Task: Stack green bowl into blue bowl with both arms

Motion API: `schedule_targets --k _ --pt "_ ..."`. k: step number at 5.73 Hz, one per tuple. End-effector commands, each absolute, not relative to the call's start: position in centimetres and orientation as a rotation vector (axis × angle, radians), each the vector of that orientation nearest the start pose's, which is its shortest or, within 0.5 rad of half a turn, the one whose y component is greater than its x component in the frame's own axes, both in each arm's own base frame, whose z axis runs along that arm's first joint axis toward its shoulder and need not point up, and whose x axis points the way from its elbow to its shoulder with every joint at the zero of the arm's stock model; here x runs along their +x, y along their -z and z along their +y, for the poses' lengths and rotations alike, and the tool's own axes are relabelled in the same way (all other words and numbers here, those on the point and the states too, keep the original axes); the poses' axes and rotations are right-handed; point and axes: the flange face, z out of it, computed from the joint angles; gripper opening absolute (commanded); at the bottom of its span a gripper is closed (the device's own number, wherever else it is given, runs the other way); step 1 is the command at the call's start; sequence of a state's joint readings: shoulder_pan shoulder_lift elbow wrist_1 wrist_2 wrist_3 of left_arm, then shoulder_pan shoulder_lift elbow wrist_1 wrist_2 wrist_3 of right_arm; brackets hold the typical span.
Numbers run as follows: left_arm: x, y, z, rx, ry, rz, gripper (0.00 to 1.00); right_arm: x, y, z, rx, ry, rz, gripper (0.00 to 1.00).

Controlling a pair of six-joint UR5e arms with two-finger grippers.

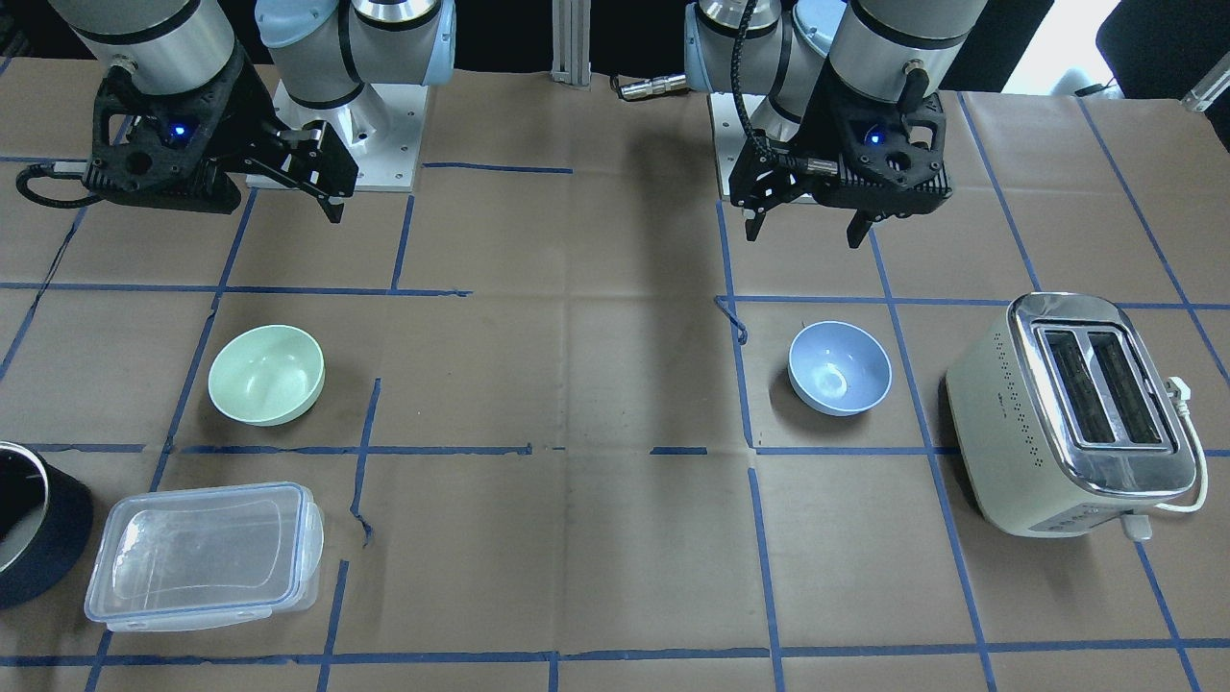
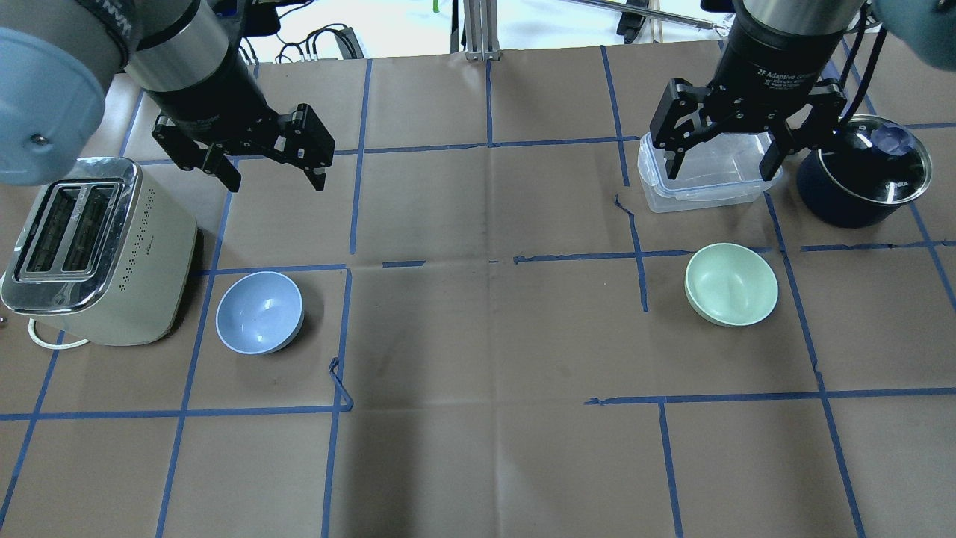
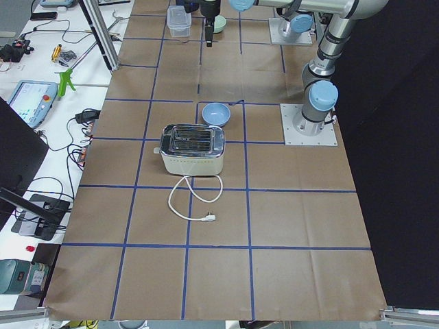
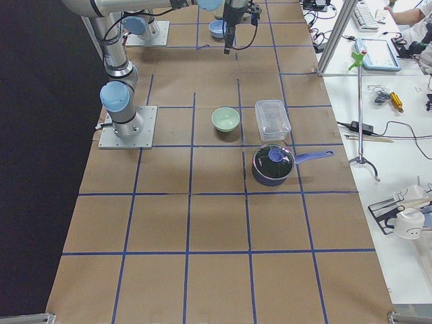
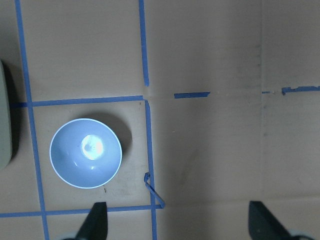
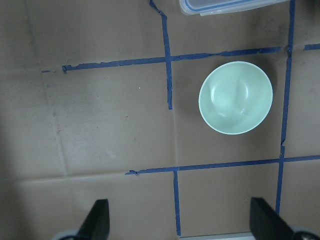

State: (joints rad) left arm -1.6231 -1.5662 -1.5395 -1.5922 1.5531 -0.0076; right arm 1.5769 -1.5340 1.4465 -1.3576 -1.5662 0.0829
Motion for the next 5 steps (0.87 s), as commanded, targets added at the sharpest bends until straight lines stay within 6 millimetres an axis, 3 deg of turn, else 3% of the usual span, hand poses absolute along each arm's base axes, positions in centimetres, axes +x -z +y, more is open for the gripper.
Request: schedule_targets --k 1,3,4,5 --pt "-16.1 -50.3 -48.4 0.070 0.021 3.160 0.98 13.7 -51.0 -49.2 0.121 -0.200 3.135 1.00" --pt "-15.7 -50.2 -48.5 0.058 0.016 3.158 0.98 12.9 -50.7 -49.5 0.113 -0.205 3.140 1.00" --pt "-14.7 -50.3 -48.5 0.029 0.019 3.157 0.98 12.4 -50.6 -49.8 0.046 -0.198 3.142 1.00" --pt "-13.5 -48.8 -48.4 0.014 -0.033 3.155 0.98 9.7 -50.6 -50.4 0.038 -0.203 3.136 1.00"
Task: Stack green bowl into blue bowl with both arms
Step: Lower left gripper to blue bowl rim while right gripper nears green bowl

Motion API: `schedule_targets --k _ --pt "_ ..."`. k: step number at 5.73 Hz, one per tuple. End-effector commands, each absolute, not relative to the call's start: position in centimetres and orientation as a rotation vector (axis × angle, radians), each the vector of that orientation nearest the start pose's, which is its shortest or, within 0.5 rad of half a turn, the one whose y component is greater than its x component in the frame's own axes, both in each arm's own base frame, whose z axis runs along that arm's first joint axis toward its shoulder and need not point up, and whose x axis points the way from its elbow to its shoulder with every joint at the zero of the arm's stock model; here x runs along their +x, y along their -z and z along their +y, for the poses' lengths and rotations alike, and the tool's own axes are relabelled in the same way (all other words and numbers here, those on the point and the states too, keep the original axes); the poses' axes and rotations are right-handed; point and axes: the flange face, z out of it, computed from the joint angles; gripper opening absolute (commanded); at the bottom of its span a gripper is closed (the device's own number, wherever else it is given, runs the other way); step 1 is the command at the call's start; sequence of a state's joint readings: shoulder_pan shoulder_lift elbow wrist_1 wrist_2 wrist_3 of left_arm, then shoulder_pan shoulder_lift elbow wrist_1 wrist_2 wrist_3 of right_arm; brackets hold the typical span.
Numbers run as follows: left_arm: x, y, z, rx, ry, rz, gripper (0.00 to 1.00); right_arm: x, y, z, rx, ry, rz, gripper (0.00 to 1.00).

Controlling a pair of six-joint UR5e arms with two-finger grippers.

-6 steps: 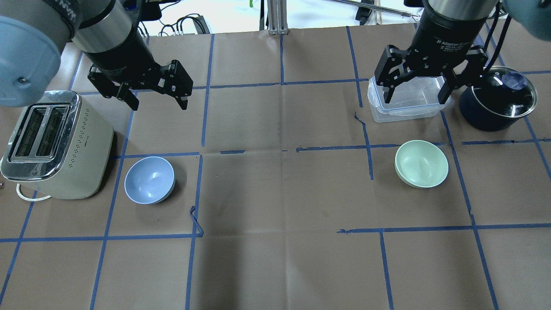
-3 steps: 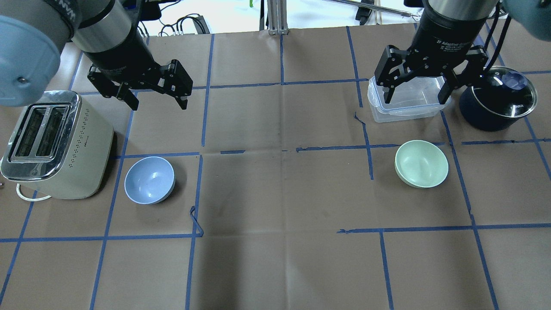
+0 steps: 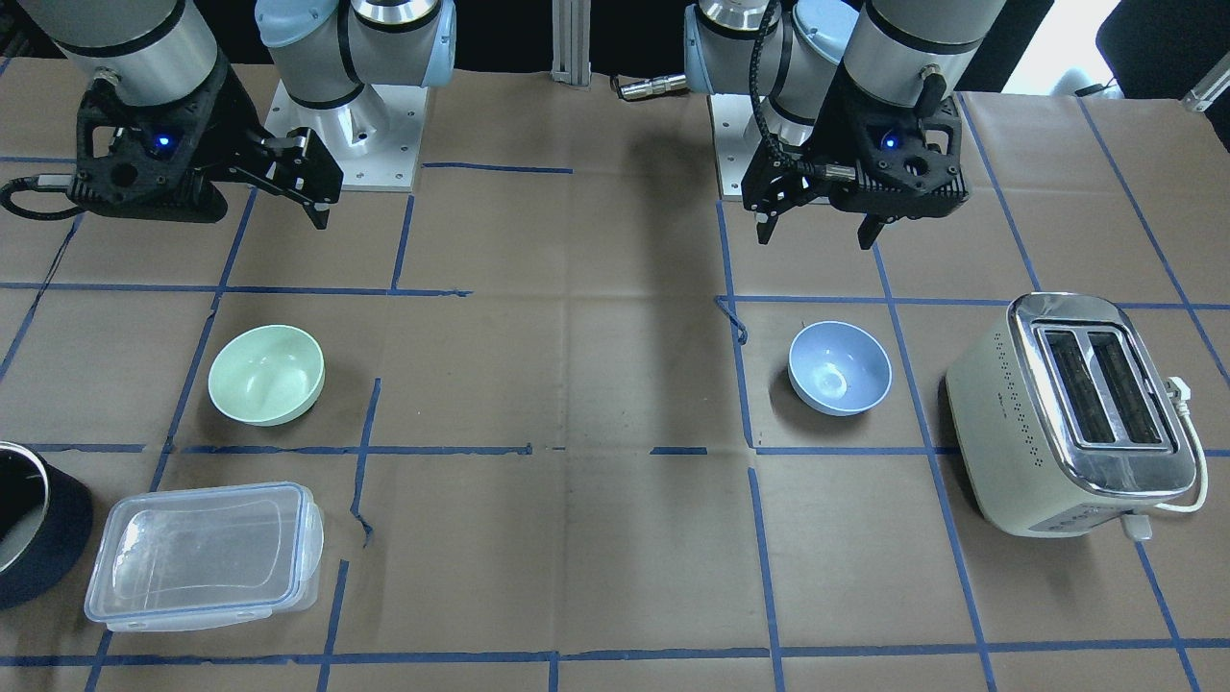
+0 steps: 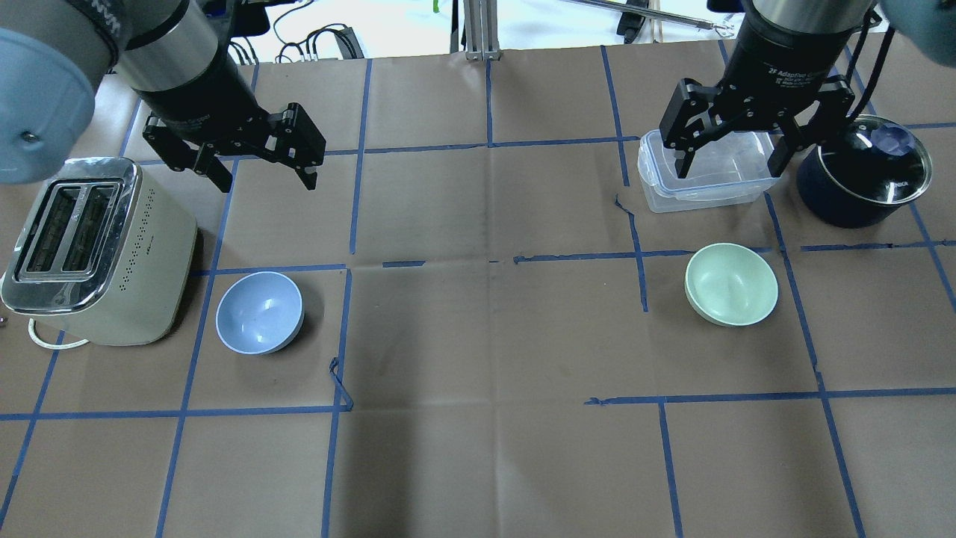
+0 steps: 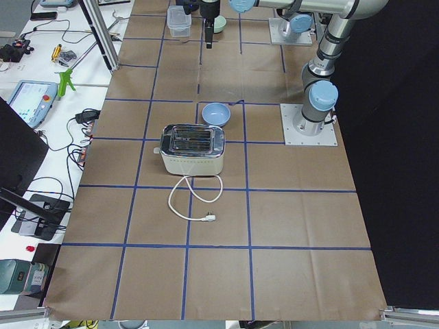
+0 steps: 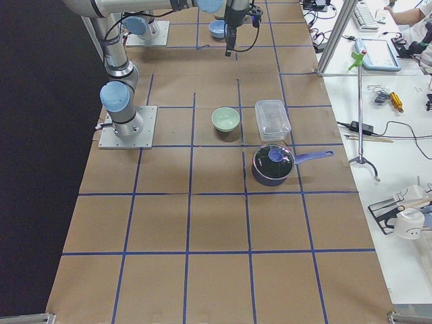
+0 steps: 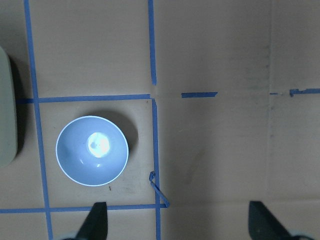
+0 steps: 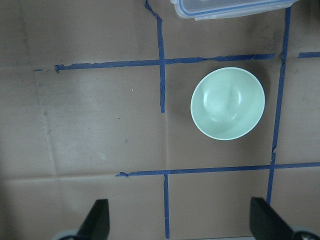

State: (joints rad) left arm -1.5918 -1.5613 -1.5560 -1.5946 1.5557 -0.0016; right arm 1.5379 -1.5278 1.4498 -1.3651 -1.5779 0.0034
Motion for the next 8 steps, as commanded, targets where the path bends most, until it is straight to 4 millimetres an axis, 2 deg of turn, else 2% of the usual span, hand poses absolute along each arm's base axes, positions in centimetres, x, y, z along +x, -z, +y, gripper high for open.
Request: schedule_targets --k 1,2,3,4,5,6,7,8 --pt "-11.0 -45.7 -49.1 0.004 -0.128 3.159 0.97 4.5 -49.1 -50.7 -0.013 -0.249 3.112 1.00" --pt "-9.5 -40.9 -48.5 0.121 -0.187 3.167 0.94 -0.5 -47.8 -50.2 -0.032 -0.268 3.088 1.00" --pt "-8.1 -36.6 -47.8 0.134 -0.190 3.172 0.94 -6.4 -46.1 -49.4 -0.025 -0.304 3.050 1.00" --pt "-7.8 -31.7 -47.1 0.152 -0.186 3.168 0.93 -11.4 -44.5 -48.5 -0.001 -0.279 3.036 1.00" --pt "-7.6 -26.6 -46.7 0.158 -0.172 3.141 0.91 -11.6 -42.4 -48.2 -0.001 -0.256 3.047 1.00" --pt "-7.4 -23.1 -47.6 0.163 -0.185 3.134 0.86 -10.8 -40.0 -47.0 0.025 -0.273 3.036 1.00" --pt "-7.3 -20.2 -48.4 0.161 -0.233 3.136 0.86 -9.7 -35.8 -46.6 0.028 -0.289 3.031 1.00" --pt "-7.3 -19.7 -48.6 0.168 -0.241 3.133 0.66 -7.5 -32.3 -46.9 -0.042 -0.176 3.087 1.00"
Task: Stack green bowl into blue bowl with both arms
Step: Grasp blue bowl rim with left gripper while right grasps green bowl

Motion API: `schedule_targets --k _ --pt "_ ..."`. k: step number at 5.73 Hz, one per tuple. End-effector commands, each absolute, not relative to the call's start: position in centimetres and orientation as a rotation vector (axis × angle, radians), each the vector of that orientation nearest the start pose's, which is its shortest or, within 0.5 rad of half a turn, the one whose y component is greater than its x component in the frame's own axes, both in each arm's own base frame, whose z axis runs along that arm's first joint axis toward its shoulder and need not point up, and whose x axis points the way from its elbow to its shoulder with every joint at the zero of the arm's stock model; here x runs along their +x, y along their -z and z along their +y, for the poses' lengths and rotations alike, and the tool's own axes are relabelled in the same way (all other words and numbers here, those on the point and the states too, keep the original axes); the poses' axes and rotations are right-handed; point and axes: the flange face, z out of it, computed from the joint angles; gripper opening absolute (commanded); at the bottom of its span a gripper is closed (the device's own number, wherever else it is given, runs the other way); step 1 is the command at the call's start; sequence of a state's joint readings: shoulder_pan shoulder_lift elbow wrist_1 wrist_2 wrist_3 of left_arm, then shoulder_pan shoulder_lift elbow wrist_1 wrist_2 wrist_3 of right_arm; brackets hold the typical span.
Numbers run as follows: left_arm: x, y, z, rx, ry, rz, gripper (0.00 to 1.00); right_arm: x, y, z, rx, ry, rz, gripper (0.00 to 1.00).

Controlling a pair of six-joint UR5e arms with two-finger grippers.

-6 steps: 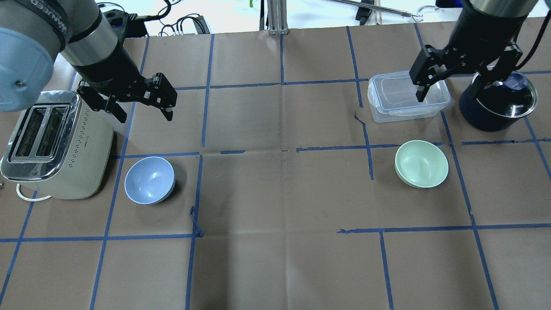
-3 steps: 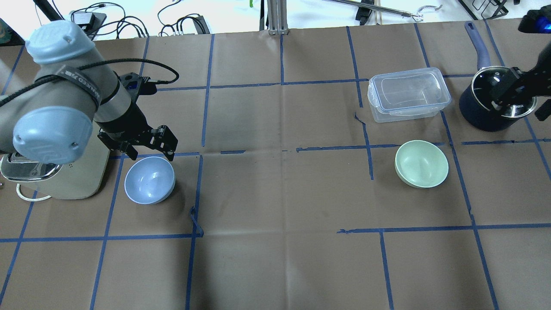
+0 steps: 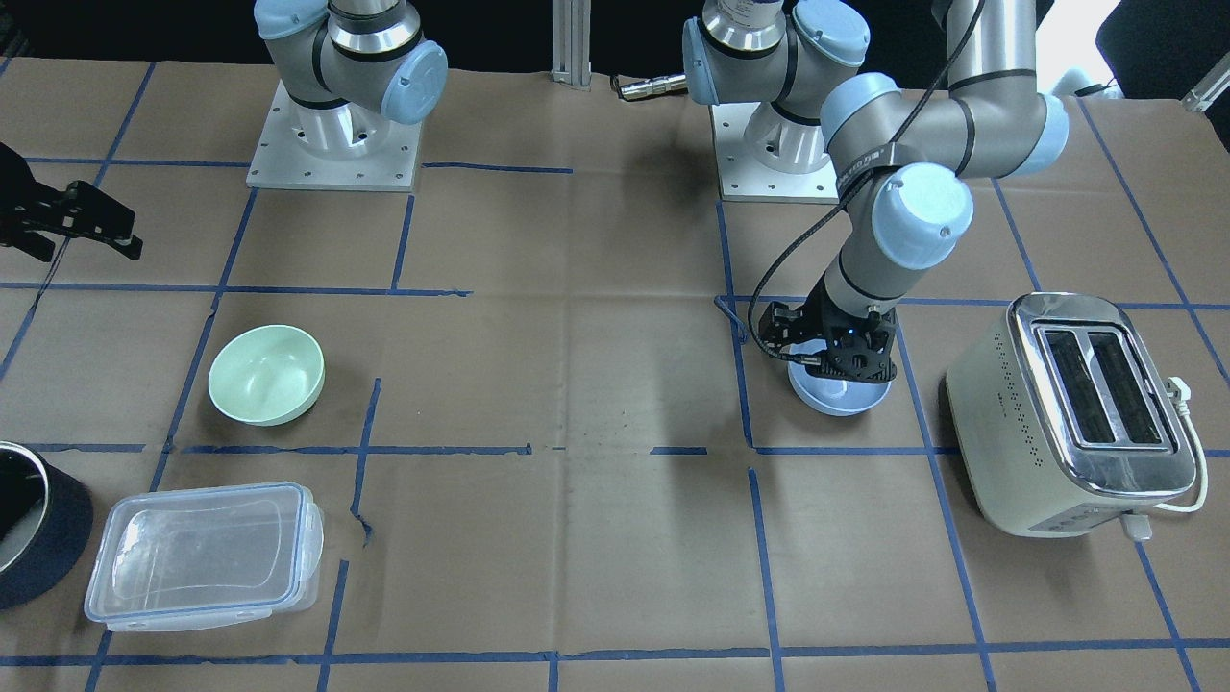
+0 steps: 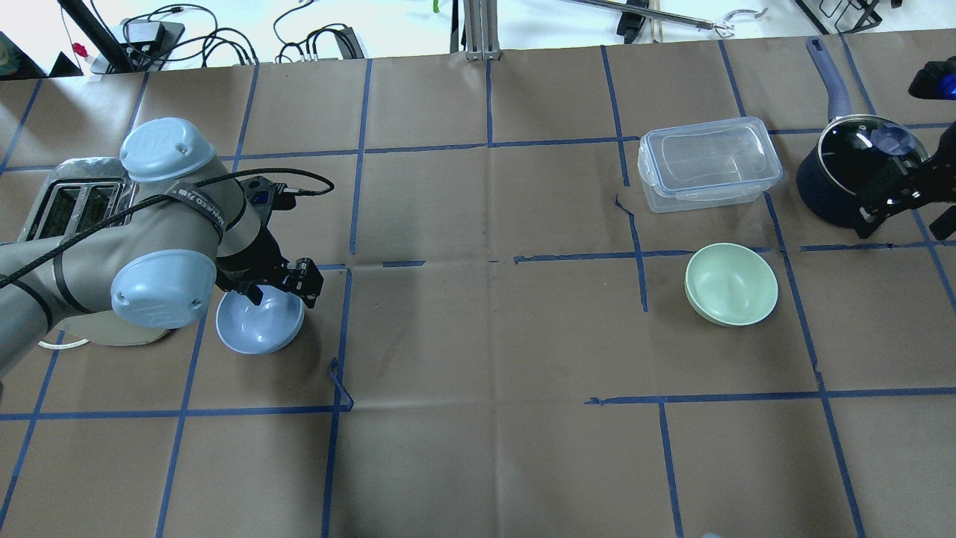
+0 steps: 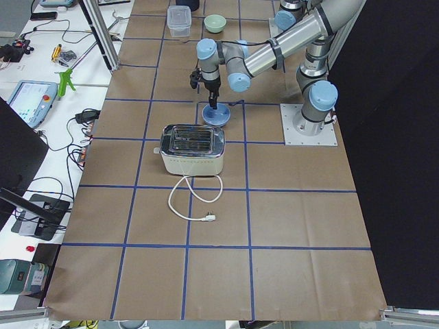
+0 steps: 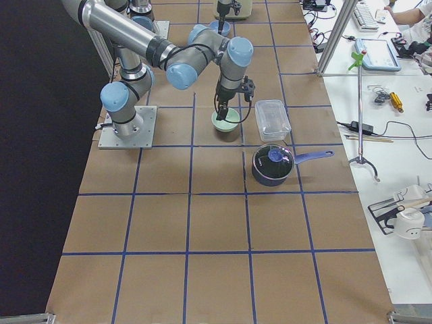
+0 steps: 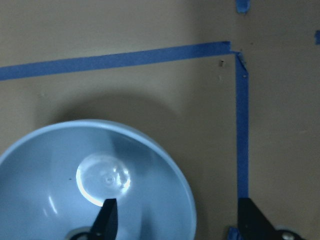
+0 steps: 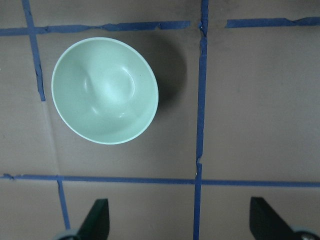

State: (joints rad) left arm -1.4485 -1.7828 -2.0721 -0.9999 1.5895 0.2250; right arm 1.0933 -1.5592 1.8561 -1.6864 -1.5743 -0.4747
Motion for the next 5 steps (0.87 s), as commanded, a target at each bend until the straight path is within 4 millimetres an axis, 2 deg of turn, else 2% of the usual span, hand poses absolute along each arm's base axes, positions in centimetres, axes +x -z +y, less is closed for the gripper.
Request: schedule_targets --k 1,2,3,4,5 --pt "-7.2 -20.3 -48.8 0.157 -0.223 3.128 0.22 -6.8 -27.6 -47.1 -0.013 -0.130 3.107 1.00" --pt "-7.2 -20.6 -49.0 0.154 -0.218 3.128 0.05 -7.1 -23.7 -47.8 -0.003 -0.123 3.110 1.00" --pt "-7.2 -20.7 -49.0 0.147 -0.216 3.128 0.02 -7.4 -21.1 -48.4 -0.005 -0.151 3.100 1.00" --pt "-7.4 -21.0 -49.1 0.139 -0.201 3.126 0.01 -7.3 -19.6 -48.3 -0.008 -0.192 3.087 1.00" --pt "-8.1 -22.5 -50.3 0.090 -0.160 3.104 0.01 -7.3 -19.2 -47.8 -0.004 -0.213 3.092 1.00"
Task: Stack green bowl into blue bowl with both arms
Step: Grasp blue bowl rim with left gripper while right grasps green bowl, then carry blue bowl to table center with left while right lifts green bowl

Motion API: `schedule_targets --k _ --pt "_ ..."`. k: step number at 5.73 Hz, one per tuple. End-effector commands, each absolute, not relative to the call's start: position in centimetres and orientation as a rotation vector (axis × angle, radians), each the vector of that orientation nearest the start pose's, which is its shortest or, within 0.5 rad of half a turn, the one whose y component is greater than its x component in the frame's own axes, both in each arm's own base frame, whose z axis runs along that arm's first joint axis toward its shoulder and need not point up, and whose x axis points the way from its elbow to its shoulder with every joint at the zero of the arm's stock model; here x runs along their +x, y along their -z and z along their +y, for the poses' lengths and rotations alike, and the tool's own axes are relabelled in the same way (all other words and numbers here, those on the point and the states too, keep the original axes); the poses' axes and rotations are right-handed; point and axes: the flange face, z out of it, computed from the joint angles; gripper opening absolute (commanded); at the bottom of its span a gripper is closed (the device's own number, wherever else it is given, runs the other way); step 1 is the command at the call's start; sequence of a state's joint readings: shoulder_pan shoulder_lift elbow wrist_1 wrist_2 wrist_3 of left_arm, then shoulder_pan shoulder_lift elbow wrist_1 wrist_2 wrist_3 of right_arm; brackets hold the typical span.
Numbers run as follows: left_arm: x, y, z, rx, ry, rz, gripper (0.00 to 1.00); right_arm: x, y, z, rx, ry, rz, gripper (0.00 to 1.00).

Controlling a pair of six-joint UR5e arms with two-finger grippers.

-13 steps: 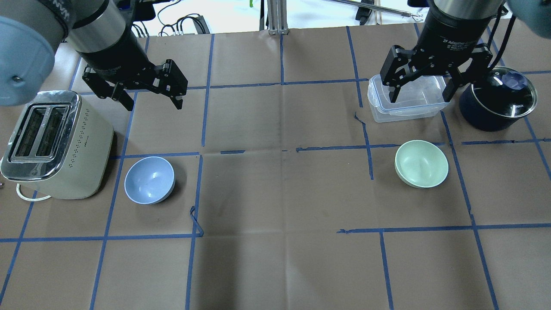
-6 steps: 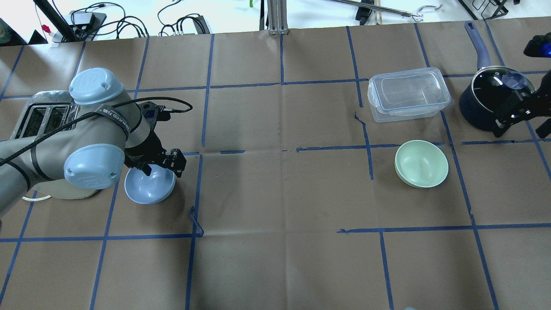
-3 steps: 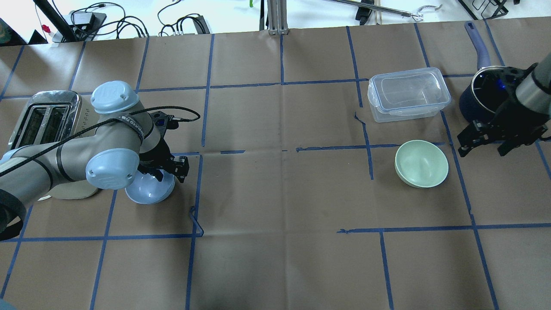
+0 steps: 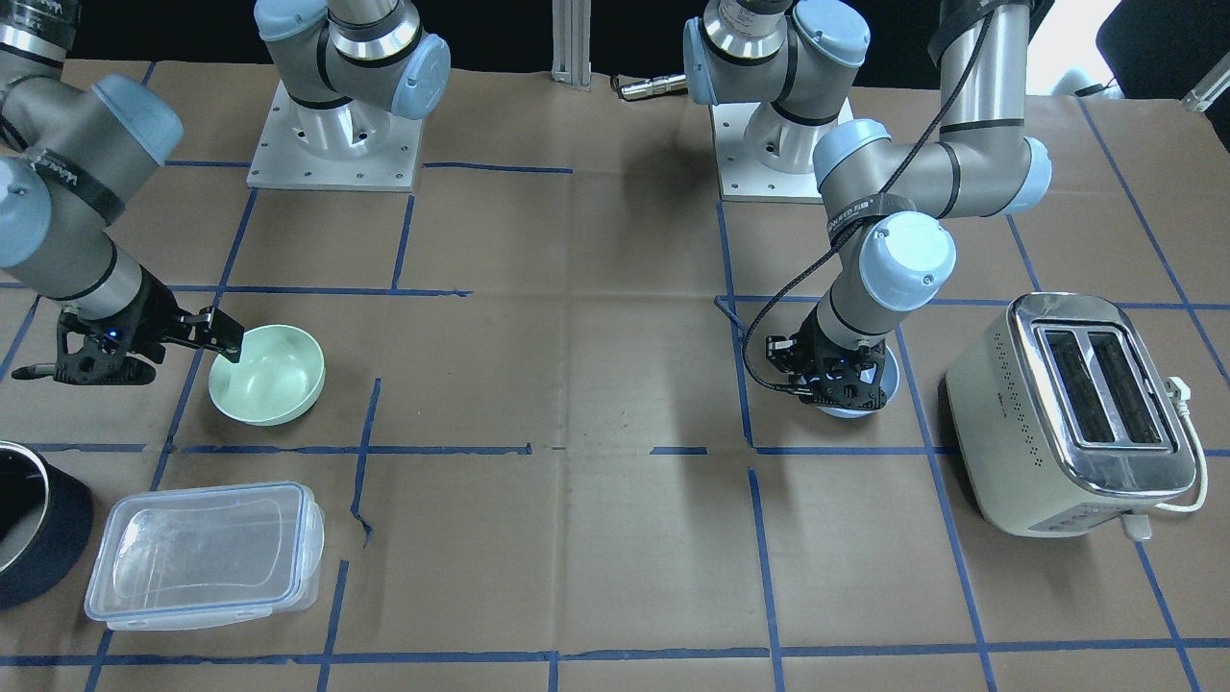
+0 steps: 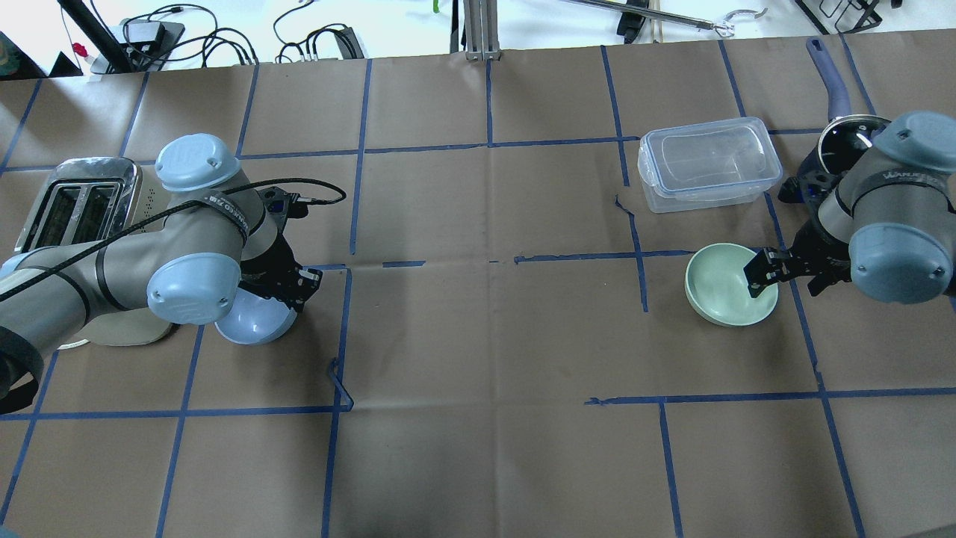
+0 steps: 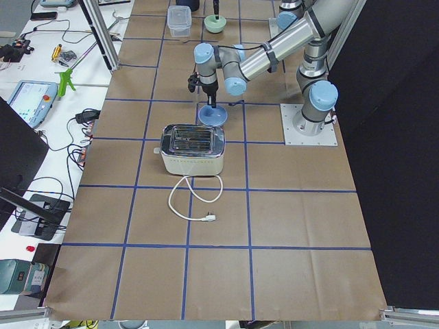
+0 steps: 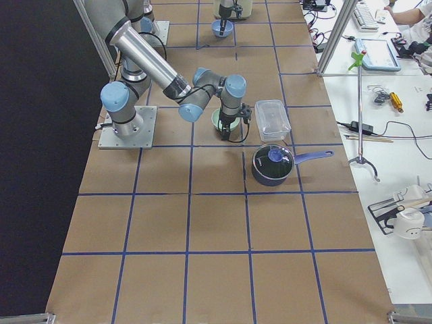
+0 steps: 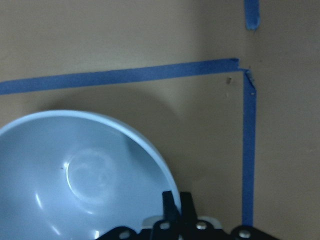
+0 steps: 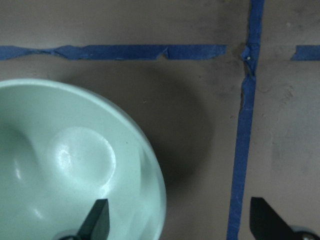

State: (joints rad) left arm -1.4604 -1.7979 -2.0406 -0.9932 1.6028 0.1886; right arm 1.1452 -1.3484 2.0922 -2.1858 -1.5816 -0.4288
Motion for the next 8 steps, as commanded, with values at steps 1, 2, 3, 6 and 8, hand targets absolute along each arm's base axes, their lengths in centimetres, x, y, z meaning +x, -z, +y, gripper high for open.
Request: schedule_targets --k 1,2,3,6,8 --pt "-11.5 -24.4 -51.5 0.069 -0.122 3.101 0.01 -7.5 -20.0 -48.1 0.001 -0.155 3.118 0.56" --pt "-16.5 -26.9 -52.8 0.052 -0.093 3.103 0.01 -7.9 -20.2 -48.1 -0.002 -0.173 3.152 0.16" --pt "-21.7 -28.9 -54.1 0.023 -0.055 3.106 0.01 -7.8 -20.9 -48.2 -0.003 -0.149 3.156 0.07" --pt "-37.8 -28.2 -53.7 0.281 0.058 3.134 0.02 -6.1 -26.9 -50.2 -0.079 -0.075 3.188 0.04" --pt "-41.3 -22.0 -52.9 0.381 0.072 3.098 0.04 -5.9 -36.6 -51.5 -0.096 -0.097 3.166 0.04"
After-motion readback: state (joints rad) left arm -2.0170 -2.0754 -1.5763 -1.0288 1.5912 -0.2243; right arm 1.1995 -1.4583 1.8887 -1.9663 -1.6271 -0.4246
